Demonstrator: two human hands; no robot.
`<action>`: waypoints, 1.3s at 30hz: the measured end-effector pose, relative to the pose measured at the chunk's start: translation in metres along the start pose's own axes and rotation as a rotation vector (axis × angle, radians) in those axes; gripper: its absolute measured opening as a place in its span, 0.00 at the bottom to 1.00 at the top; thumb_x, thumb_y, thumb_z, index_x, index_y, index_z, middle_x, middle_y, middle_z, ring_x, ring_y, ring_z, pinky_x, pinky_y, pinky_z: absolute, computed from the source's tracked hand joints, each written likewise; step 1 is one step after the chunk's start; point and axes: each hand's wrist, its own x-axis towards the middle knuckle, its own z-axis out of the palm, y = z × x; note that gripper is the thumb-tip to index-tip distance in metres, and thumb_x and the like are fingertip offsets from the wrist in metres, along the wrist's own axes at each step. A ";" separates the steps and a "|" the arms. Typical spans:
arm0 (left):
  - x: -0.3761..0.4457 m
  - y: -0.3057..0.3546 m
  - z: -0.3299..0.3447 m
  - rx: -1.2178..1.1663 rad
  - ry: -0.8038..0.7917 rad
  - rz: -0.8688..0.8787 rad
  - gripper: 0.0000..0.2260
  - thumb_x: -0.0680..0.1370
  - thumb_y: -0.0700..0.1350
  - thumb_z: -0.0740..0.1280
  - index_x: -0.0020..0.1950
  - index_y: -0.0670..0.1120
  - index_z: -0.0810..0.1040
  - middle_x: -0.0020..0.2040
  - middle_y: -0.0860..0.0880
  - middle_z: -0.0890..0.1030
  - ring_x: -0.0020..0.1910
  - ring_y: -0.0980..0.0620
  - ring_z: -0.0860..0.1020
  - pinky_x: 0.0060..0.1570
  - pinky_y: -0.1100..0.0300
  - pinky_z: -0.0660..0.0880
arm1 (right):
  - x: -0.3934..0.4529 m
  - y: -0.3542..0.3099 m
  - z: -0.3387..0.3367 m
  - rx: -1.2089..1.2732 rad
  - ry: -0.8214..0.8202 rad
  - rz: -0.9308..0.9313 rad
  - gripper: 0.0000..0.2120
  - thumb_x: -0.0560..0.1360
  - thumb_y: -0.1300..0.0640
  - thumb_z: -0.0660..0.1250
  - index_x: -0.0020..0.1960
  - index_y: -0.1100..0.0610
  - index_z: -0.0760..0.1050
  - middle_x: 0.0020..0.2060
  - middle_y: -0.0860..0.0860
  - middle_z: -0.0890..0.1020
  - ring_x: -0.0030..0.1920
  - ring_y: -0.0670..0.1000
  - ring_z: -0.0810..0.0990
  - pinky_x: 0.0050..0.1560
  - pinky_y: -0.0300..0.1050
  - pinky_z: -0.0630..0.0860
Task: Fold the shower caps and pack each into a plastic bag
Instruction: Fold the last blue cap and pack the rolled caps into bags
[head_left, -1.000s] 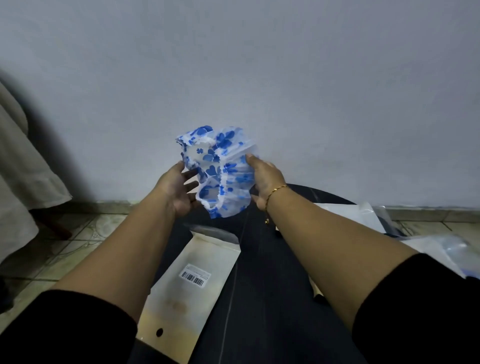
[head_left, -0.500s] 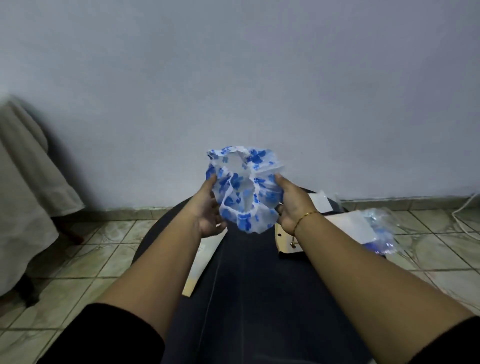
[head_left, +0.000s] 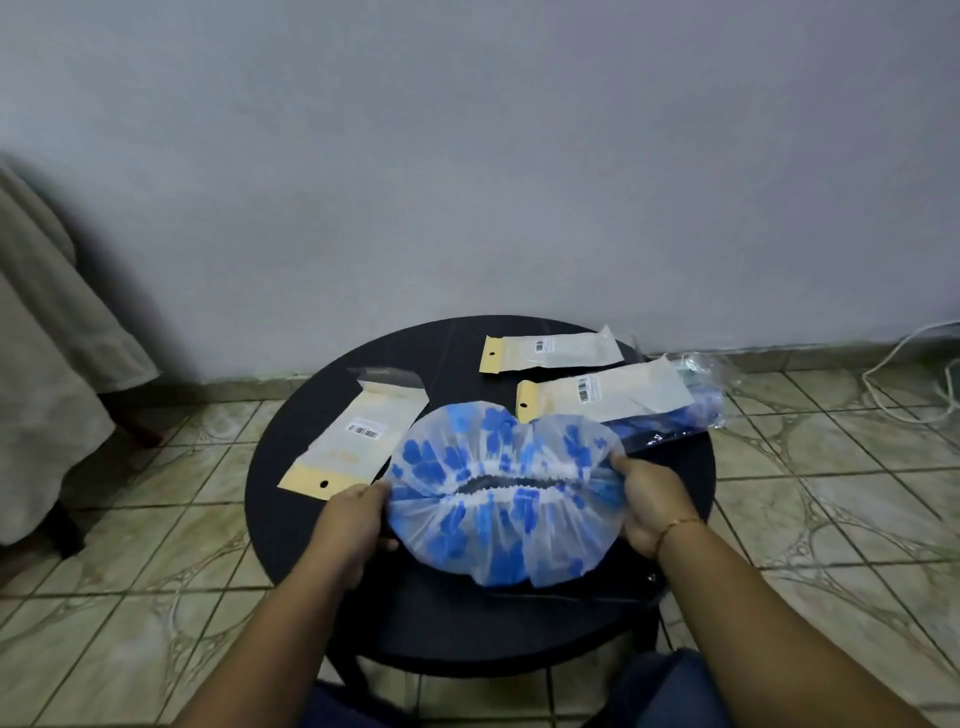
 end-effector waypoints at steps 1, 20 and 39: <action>-0.002 -0.004 -0.004 0.077 0.045 0.025 0.13 0.80 0.46 0.60 0.42 0.39 0.76 0.36 0.42 0.78 0.28 0.47 0.74 0.28 0.59 0.72 | 0.000 -0.002 -0.007 -0.050 0.013 -0.009 0.09 0.77 0.58 0.64 0.46 0.64 0.78 0.47 0.62 0.82 0.44 0.62 0.81 0.50 0.61 0.78; -0.043 -0.005 -0.012 0.858 -0.066 0.815 0.28 0.67 0.57 0.48 0.64 0.60 0.72 0.68 0.59 0.70 0.66 0.58 0.68 0.57 0.54 0.60 | -0.052 -0.022 -0.049 -0.392 -0.099 -0.107 0.22 0.77 0.40 0.57 0.56 0.58 0.74 0.47 0.59 0.82 0.46 0.59 0.81 0.41 0.49 0.77; -0.012 0.025 0.019 0.548 0.040 0.200 0.34 0.71 0.71 0.58 0.48 0.39 0.79 0.44 0.43 0.77 0.42 0.47 0.74 0.41 0.55 0.67 | -0.064 -0.006 -0.015 -0.652 -0.077 -0.179 0.21 0.74 0.39 0.62 0.43 0.59 0.75 0.37 0.54 0.77 0.34 0.51 0.73 0.32 0.42 0.67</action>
